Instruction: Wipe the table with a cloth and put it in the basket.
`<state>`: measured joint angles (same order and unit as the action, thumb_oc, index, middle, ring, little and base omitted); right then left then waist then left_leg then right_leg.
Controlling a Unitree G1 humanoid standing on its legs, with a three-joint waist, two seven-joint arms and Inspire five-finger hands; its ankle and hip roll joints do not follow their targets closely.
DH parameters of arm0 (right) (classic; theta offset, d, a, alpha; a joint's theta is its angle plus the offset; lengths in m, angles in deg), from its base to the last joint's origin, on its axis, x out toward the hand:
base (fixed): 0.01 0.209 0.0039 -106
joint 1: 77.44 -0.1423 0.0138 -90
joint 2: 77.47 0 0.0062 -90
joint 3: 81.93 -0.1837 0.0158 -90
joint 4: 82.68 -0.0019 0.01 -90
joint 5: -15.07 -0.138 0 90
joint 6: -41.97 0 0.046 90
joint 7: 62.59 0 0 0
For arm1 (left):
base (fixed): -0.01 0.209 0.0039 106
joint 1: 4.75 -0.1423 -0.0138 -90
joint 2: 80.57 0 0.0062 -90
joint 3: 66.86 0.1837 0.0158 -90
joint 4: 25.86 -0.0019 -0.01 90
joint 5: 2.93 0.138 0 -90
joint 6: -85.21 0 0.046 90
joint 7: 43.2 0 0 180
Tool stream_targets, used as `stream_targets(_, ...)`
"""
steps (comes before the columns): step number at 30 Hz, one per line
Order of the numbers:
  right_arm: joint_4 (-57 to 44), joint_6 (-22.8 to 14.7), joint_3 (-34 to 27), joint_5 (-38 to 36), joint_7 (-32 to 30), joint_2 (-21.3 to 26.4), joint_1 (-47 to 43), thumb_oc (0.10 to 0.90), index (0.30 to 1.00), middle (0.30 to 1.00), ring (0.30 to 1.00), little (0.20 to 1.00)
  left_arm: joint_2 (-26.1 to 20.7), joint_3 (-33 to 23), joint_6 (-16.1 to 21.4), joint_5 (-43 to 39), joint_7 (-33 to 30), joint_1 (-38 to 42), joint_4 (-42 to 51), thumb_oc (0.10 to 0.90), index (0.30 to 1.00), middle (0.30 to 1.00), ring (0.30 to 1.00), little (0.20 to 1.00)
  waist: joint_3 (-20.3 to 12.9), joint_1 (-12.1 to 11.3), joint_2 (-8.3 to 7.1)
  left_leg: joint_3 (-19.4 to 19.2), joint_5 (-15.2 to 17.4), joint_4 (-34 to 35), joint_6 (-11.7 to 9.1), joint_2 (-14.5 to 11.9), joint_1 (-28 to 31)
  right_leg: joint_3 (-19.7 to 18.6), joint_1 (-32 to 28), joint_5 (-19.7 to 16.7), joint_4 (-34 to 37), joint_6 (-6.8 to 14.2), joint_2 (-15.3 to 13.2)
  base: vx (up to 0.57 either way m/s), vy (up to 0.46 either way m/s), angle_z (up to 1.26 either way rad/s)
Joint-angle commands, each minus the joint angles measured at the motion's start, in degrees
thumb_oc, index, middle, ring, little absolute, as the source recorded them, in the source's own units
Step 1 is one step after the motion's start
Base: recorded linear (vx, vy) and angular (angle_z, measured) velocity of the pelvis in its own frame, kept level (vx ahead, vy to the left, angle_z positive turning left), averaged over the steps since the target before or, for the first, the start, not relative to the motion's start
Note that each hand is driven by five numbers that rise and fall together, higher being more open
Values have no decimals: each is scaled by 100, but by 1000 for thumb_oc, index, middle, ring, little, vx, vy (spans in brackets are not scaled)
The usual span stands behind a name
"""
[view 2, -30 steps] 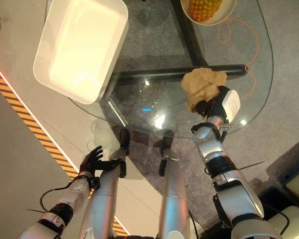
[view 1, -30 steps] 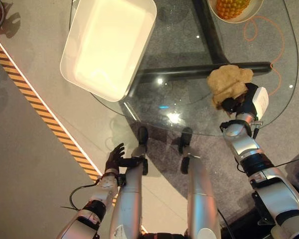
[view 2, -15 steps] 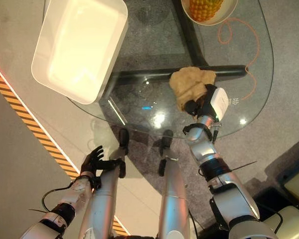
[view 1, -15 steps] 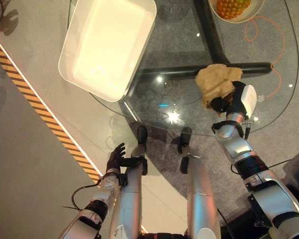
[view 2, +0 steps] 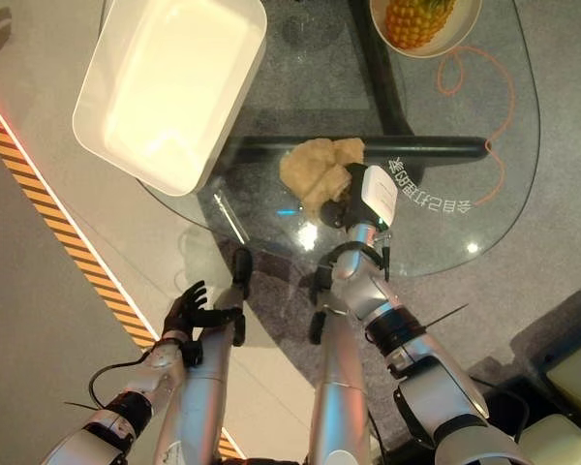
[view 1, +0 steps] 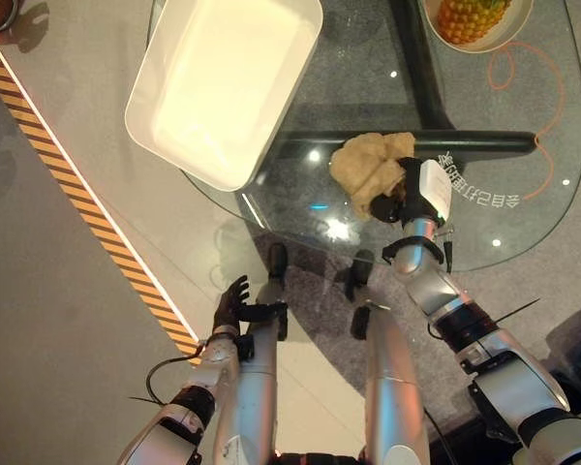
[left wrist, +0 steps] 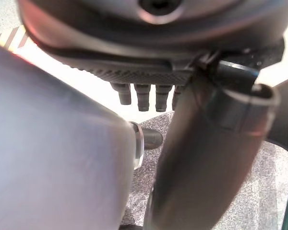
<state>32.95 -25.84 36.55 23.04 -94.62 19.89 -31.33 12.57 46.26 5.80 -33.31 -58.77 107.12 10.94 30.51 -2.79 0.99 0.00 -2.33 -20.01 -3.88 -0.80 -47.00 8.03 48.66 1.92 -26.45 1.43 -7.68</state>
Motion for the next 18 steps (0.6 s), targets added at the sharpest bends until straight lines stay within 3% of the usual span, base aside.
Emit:
stream_targets(1, -664, -595, 1177, 154, 1384, -665, -159, 100, 300, 300, 300, 200, 222, 269, 45, 74, -61, -377, -162, 800, 900, 900, 900, 900, -71, -230, 69, -267, 273, -290, 433, 418, -105, 151, -108, -346, 449, 134, 35, 0, 0, 0)
stream_targets(8, -653, -666, 1466, 320, 1919, -614, -204, 100, 300, 300, 300, 200, 173, 308, 60, 66, -8, -337, -165, 800, 900, 900, 900, 900, -71, -254, 59, -271, 268, -343, 417, 402, -165, 200, -53, -333, 401, 139, 10, 1, -14, 2)
stream_targets(10, -633, -571, 1599, 350, 2240, -575, -213, 100, 300, 300, 300, 200, 152, 333, 32, 57, -10, -306, -155, 800, 900, 900, 900, 900, -71, -261, 35, -270, 241, -313, 404, 395, -156, 231, -75, -342, 434, 137, 13, -4, -38, 0)
stream_targets(15, -686, -772, 1882, 270, 3746, -394, -215, 100, 300, 300, 300, 200, 53, 327, -12, 83, 64, -295, -104, 800, 900, 900, 900, 900, -71, -281, 23, -251, 214, -276, 384, 388, -167, 266, -63, -353, 461, 145, -8, 2, -27, 2)
stream_targets(18, -674, -776, 2025, 105, 3988, -271, -210, 100, 300, 300, 300, 200, -20, 353, -45, 58, 96, -287, -106, 800, 900, 900, 900, 900, -71, -291, 21, -257, 193, -293, 383, 388, -174, 270, -60, -367, 461, 140, -13, 3, -8, 1)
